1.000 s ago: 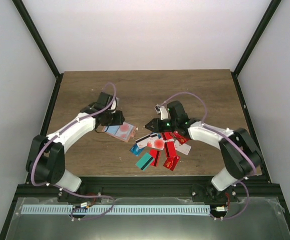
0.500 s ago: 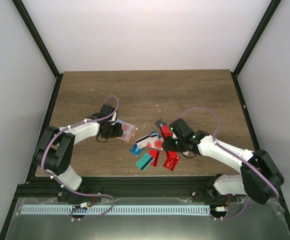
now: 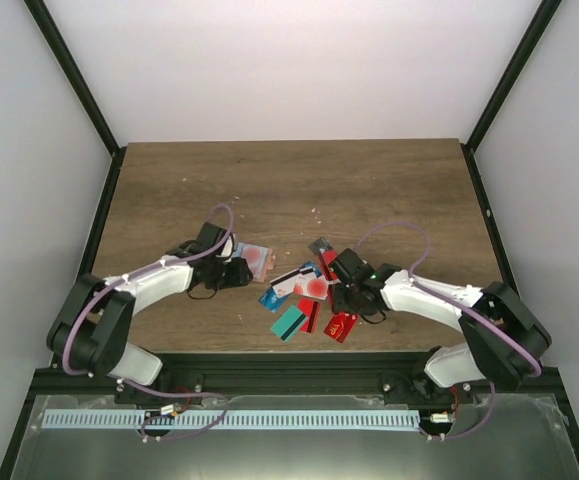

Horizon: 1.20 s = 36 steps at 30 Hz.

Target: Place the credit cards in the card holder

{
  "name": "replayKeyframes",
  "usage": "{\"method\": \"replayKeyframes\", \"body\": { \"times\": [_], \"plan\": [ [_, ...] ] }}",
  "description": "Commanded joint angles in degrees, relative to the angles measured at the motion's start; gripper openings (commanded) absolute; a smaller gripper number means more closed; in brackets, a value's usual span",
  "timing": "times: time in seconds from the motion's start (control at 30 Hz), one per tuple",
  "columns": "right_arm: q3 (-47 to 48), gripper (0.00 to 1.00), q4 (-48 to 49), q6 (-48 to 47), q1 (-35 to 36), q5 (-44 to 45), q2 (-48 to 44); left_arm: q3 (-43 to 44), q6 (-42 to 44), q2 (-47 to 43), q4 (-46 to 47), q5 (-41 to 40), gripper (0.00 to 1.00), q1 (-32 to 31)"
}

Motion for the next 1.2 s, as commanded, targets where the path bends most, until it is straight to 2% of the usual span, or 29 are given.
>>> {"method": "replayKeyframes", "body": {
  "times": [0.0, 0.27, 0.63, 0.77, 1.0, 1.07, 1.17],
  "plan": [
    [2.1, 0.56, -1.5, -0.2, 0.6, 3.3, 2.1, 0.7, -2.3, -6.4, -1.9, -0.8, 0.54, -1.3],
    [1.0, 0.56, -3.6, 1.4, 6.8, -1.1, 4.4, 3.2, -0.9, -12.6, -6.9, -3.6, 0.55, -1.6],
    [0.4, 0.56, -5.6, 7.4, 20.6, -6.4, 7.5, 3.2, 0.9, -18.2, -7.5, 0.1, 0.55, -5.1],
    [1.2, 0.56, -6.2, 8.9, 22.2, -4.2, 7.0, 2.5, 1.1, -18.7, -5.8, 3.0, 0.55, -7.1],
    [2.8, 0.57, -9.9, 16.7, 22.1, 2.5, -5.9, 0.3, 2.0, -18.5, -3.0, 7.5, 0.55, -12.5],
    [1.2, 0.58, -9.9, 20.5, 22.1, 0.8, -10.7, -0.8, 1.6, -18.2, -1.3, 9.0, 0.54, -14.6],
    [-3.4, 0.58, -6.5, 25.2, 22.1, -6.2, -16.6, -2.1, 1.1, -17.6, 0.6, 10.9, 0.52, -17.3]
  ]
}}
